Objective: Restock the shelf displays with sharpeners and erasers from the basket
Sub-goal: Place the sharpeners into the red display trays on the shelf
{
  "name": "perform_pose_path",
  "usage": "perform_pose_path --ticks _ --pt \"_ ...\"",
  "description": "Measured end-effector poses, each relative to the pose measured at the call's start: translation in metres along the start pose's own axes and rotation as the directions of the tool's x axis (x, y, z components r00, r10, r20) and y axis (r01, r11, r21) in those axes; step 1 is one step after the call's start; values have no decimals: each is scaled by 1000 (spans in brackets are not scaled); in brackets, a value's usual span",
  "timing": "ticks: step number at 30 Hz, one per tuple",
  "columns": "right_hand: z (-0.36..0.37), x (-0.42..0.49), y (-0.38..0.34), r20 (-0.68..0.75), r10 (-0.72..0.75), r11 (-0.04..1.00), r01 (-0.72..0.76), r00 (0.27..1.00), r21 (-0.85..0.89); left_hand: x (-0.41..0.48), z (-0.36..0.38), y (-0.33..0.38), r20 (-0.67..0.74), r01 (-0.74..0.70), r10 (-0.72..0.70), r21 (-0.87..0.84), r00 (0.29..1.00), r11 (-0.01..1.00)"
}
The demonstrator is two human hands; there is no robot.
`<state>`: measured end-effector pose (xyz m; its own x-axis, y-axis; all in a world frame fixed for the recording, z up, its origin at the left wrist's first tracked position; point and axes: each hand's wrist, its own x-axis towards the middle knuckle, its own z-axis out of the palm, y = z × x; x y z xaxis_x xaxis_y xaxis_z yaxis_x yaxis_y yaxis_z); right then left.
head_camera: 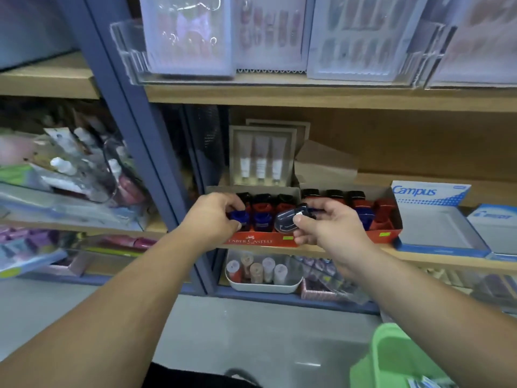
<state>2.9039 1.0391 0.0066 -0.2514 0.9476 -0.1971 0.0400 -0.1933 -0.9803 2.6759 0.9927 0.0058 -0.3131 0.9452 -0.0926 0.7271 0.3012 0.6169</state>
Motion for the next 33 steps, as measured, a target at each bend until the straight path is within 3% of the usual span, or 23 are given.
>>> perform_pose_path --ticks 5,9,13,17,20,27,33 --pt "5 1 1 25 -19 999 20 1000 -40 3 2 0 4 30 -30 8 1000 1000" --pt "9 7 -9 11 -22 998 22 1000 -62 -7 -11 -9 123 96 -86 -80 989 992" --pt "28 18 -14 6 -44 993 44 999 -107 -31 -40 -27 -14 142 -142 -41 990 989" --pt "55 26 -19 74 -71 981 83 995 -173 -51 -42 -33 12 198 -198 -88 980 976" --pt "77 36 -21 149 -111 936 153 983 -316 -49 -36 -38 1 196 -197 -124 980 973" --pt "107 52 -21 292 -158 679 318 943 -661 -30 -27 -46 42 229 -225 -217 973 949" --pt "120 53 -12 492 -139 237 511 860 -826 -27 -24 -47 37 229 -226 -221 973 948"
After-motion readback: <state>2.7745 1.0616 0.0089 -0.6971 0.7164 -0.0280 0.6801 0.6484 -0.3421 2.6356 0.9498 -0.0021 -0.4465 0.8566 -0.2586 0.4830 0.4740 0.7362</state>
